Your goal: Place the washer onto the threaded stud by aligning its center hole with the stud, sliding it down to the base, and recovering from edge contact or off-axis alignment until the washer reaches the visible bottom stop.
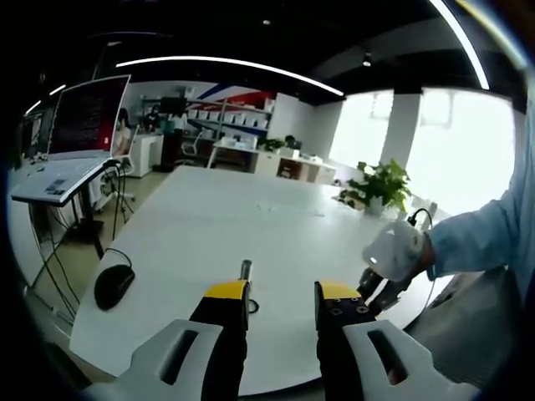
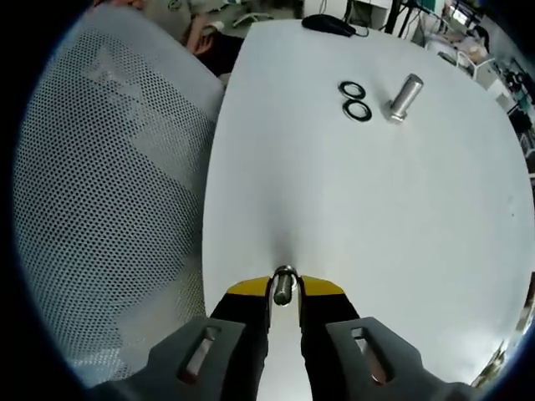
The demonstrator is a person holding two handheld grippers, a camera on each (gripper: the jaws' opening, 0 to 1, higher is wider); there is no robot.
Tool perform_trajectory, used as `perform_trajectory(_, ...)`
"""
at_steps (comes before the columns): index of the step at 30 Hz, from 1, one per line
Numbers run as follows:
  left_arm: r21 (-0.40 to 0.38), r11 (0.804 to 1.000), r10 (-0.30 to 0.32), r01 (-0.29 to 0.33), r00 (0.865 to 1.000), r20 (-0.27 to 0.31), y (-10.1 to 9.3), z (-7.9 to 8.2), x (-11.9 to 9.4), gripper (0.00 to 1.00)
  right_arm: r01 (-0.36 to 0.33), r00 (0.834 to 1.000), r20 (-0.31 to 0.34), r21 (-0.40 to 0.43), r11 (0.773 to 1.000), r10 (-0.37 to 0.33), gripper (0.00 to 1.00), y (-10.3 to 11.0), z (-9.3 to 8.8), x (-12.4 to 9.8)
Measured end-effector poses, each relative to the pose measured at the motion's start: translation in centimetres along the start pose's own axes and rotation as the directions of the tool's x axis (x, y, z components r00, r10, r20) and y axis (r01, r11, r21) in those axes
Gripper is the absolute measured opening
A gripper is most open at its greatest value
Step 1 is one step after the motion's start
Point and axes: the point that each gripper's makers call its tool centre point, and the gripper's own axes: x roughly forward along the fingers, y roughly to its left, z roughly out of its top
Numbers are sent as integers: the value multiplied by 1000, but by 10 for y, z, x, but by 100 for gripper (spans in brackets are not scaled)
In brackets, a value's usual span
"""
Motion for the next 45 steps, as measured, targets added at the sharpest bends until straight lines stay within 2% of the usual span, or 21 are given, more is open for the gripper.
perform_trajectory(7,2,1000,0,0,1000,-6,0,-1,0,29,3,1000,8,9,1000,-3,14,-2,2,0)
perform_trajectory(8,3,1000,0,0,1000,-6,0,-1,0,29,1,1000,9,-1,1000,-1,14,-1,2,0)
perform_trajectory(9,3,1000,-1,1,1000,-7,0,-1,1,29,-35,999,5,-71,997,36,15,5,1,1)
perform_trajectory(10,3,1000,-3,3,1000,-6,-1,-1,1,29,-41,999,12,-59,997,42,17,7,1,2)
perform_trajectory(11,3,1000,-3,3,1000,-6,-1,-1,1,29,-25,999,21,-42,999,26,22,5,1,1)
perform_trajectory(12,3,1000,-3,3,1000,-6,-1,-1,1,29,-11,999,29,-38,999,12,24,4,3,0)
perform_trajectory(18,1,1000,0,0,1000,-1,0,0,0,29,28,996,86,21,999,-30,21,1,5,-16)
perform_trajectory(23,2,1000,-4,4,1000,0,-1,0,0,29,2,993,115,74,997,-10,9,6,4,-20)
perform_trajectory(36,3,1000,-5,5,1000,0,-1,0,1,29,28,992,117,95,995,-39,9,-2,1,-21)
perform_trajectory(45,1,1000,-4,4,1000,0,-1,0,0,29,26,989,142,95,995,-39,9,0,8,-18)
